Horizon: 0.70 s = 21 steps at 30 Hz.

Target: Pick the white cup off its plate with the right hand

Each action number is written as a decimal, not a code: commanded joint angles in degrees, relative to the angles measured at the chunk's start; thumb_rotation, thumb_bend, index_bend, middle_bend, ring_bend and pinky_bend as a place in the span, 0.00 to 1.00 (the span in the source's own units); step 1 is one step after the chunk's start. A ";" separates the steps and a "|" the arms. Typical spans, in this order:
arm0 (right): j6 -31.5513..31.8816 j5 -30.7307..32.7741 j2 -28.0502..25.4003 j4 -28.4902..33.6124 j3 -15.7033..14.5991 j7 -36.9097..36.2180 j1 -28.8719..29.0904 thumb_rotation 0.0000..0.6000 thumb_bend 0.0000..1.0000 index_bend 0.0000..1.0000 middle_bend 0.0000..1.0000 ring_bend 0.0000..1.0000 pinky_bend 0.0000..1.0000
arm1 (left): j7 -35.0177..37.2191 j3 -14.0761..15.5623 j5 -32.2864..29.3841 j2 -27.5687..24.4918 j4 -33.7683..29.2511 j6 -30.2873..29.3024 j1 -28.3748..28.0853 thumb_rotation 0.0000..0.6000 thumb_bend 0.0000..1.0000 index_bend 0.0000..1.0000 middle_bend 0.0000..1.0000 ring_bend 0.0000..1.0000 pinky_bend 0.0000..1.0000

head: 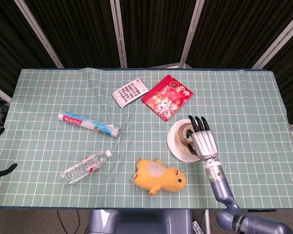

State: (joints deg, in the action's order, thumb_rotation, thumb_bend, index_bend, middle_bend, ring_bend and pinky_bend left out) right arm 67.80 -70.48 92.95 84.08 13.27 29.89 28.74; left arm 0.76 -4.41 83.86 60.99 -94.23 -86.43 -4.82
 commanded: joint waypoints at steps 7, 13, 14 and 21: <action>-1.12 1.36 2.08 -4.10 -0.32 -1.73 1.06 1.00 0.30 0.53 0.00 0.00 0.00 | 0.85 0.08 0.41 -0.18 0.05 -0.19 0.06 1.00 0.07 0.00 0.00 0.00 0.00; -1.64 1.84 3.03 -5.93 -0.42 -2.56 1.53 1.00 0.38 0.55 0.00 0.00 0.00 | 1.44 0.04 0.41 -0.27 0.14 -0.07 0.00 1.00 0.07 0.00 0.00 0.00 0.00; -1.72 1.94 3.20 -6.27 -0.43 -2.70 1.62 1.00 0.40 0.55 0.00 0.00 0.00 | 1.47 0.05 0.45 -0.27 0.16 -0.04 -0.03 1.00 0.07 0.00 0.00 0.00 0.00; -0.60 0.99 3.69 -6.40 -0.56 -4.27 1.80 1.00 0.52 0.61 0.03 0.00 0.00 | 1.76 0.05 0.39 -0.20 0.35 0.25 -0.18 1.00 0.07 0.00 0.00 0.00 0.00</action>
State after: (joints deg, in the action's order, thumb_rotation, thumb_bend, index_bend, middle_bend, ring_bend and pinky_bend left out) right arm 67.04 -69.33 96.64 77.54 12.79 25.70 30.54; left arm 2.52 -4.36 84.26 60.79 -93.89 -86.18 -5.00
